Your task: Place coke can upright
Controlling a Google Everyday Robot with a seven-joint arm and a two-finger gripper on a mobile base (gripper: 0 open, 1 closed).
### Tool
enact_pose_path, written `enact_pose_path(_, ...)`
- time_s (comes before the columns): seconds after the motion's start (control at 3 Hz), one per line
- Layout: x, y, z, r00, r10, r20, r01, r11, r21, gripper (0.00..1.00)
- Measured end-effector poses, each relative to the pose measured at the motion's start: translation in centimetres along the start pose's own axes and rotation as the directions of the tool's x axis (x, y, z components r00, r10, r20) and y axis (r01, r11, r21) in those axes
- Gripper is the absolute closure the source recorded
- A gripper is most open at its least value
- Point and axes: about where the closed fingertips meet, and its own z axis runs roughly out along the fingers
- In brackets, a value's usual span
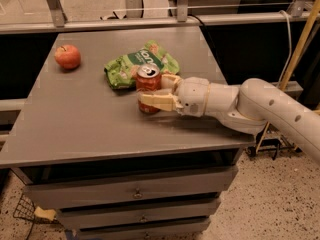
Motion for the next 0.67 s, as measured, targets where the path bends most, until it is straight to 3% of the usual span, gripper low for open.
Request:
enact_pose_path(0.33,-0.06,0.12,0.18,1.000,-0.001,0.000,0.001,1.0000,-0.004,0.10)
enact_pose_path(0.67,-0.13,0.23,0.36,1.000,-0.001,0.001,0.001,1.0000,-0.007,0.00)
